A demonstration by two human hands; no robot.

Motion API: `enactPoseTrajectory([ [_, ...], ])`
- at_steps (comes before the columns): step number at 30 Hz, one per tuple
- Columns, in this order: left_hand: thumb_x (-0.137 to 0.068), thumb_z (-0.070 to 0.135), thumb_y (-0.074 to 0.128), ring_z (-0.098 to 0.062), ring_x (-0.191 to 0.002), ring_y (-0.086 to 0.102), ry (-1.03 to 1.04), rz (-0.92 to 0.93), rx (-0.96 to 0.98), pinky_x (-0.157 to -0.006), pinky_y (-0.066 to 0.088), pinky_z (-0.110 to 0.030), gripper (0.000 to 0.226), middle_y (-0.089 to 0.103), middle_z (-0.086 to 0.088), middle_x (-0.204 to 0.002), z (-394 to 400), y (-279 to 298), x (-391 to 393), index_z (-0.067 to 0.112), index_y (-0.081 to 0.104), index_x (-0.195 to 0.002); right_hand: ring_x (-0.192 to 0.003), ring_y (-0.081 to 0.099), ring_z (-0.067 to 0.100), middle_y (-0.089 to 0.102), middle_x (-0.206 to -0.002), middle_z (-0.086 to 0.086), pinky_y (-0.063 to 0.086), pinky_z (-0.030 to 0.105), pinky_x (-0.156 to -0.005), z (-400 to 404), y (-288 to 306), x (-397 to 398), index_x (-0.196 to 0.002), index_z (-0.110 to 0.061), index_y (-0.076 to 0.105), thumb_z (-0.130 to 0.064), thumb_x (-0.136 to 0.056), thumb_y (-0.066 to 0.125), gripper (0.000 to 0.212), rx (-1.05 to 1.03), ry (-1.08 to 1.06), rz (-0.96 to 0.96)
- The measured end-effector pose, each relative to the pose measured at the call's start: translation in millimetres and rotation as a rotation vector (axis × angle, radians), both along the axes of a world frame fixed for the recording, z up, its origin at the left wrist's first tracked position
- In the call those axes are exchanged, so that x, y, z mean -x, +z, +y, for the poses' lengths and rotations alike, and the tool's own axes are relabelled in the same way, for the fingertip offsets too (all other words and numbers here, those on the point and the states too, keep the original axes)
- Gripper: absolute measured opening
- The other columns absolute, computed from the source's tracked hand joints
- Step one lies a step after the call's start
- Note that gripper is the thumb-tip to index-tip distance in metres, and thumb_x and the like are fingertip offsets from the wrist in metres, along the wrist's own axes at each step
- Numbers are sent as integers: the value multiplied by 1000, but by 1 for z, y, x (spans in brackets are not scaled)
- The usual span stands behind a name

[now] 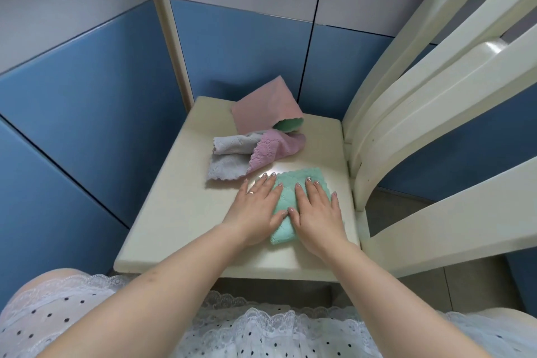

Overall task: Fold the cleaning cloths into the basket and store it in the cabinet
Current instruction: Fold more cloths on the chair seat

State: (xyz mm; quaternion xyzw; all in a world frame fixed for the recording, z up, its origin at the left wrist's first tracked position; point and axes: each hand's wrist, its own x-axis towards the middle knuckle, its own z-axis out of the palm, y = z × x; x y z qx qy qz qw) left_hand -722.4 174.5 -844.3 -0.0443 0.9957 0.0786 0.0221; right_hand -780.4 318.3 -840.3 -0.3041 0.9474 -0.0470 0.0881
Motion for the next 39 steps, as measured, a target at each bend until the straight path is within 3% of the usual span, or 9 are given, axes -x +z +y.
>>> enactPoseTrajectory([
  [2, -90, 35, 41, -21, -128, 48, -56, 266, -54, -107, 30, -38, 45, 53, -4, -137, -2, 2, 0, 16, 56, -128, -142, 27, 26, 30, -152, 12, 18, 50, -114, 0, 4, -9, -143, -13, 37, -39, -92, 25, 58, 56, 45, 108],
  [4, -84, 31, 44, -18, -106, 62, -48, 424, -96, -93, 36, -31, 38, 66, 2, -115, -3, 0, -6, 18, 68, -110, -141, 30, 26, 34, -151, 10, 20, 52, -112, 0, 6, -13, -141, -16, 41, -45, -83, 16, 70, 67, 106, 123],
  [8, -84, 35, 41, -14, -112, 60, -89, 340, -9, -97, 35, -35, 43, 64, 4, -122, 2, -15, -18, 20, 67, -115, -147, -2, 18, 1, -160, 1, -2, 49, -116, 8, -5, -18, -150, -30, 11, -56, -70, -9, 87, 2, 25, -61],
  [12, -82, 34, 42, -16, -111, 62, -55, 361, -51, -95, 38, -30, 40, 66, 4, -118, -2, -11, -8, 22, 69, -110, -147, -6, 18, -5, -160, 0, -4, 48, -115, 5, -2, -13, -151, -30, 7, -50, -96, 18, 59, -10, -50, -68],
  [17, -77, 27, 55, -23, -91, 59, 246, 509, -268, -77, 41, -33, 21, 63, 4, -99, -16, 6, 12, 22, 67, -94, -147, -7, 19, -6, -160, 1, -4, 49, -115, 3, 3, -9, -151, -28, 7, -46, -98, 25, 58, -5, -86, -84],
  [22, -78, 24, 71, -29, -104, 53, 504, 433, -373, -86, 40, -39, 27, 58, -4, -107, -37, 12, 24, 15, 61, -102, -147, -5, 18, -3, -160, 1, -2, 49, -116, 2, 7, -5, -150, -28, 12, -53, -94, 31, 64, 30, -100, -103],
  [26, -77, 23, 72, -29, -99, 54, 371, 434, -303, -81, 40, -39, 24, 58, -2, -103, -30, 11, 19, 17, 62, -99, -146, -10, 16, -7, -159, -3, -7, 49, -115, 14, 9, -6, -149, -33, 9, -77, -71, 20, 90, 31, 50, -127],
  [31, -82, 25, 67, -25, -106, 51, 357, 387, -346, -90, 37, -37, 24, 57, 0, -108, -26, 11, 11, 20, 62, -105, -145, -14, 13, -7, -159, -6, -8, 49, -117, 26, 19, 0, -149, -36, 12, -64, -79, 55, 86, 17, 244, -201],
  [39, -88, 23, 62, -8, -86, 56, 476, 389, -702, -79, 45, -26, 15, 58, 6, -100, -20, 22, -28, 20, 58, -101, -145, -18, 18, -12, -158, -3, -11, 54, -115, 39, 10, -16, -146, -42, 6, -63, -72, 63, 96, -65, 512, -92],
])
